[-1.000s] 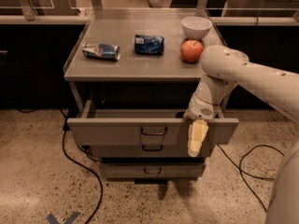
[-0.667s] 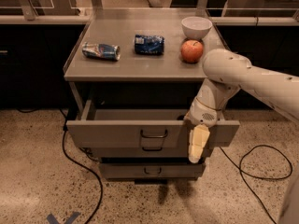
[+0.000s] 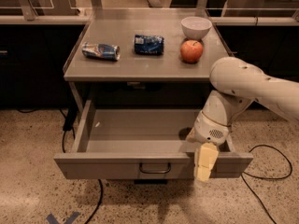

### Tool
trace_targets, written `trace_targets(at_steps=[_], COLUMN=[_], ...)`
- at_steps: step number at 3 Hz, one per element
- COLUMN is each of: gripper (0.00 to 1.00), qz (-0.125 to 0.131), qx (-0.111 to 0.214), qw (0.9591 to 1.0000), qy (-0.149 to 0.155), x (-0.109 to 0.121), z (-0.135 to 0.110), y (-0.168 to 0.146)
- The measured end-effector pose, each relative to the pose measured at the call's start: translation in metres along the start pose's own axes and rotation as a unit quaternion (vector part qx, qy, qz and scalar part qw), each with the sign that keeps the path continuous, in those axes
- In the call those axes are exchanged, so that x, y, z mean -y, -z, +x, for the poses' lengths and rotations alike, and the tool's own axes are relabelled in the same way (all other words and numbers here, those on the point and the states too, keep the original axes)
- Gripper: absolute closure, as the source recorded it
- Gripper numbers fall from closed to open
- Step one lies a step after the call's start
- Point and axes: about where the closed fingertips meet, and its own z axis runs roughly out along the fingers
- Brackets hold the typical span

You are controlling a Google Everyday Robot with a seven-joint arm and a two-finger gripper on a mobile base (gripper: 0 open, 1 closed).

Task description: Open top drawer

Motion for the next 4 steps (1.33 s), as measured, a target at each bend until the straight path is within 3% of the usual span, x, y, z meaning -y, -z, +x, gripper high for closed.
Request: trace_targets(at_steps=[1, 2, 3, 4], gripper=[0.00, 0.00, 0.00, 0.00], qz=[0.000, -0.016, -0.040, -0.048], qx=[0.000, 0.000, 0.003, 0.005], qw=[1.0000, 0.9999, 0.9991, 0.9983], qy=[0.000, -0.004, -0.014, -0.032], x=[0.000, -0.009, -0.029, -0.064], z=[0.000, 0.004, 0.010, 0.018], y=[0.000, -0.011, -0.030, -0.017])
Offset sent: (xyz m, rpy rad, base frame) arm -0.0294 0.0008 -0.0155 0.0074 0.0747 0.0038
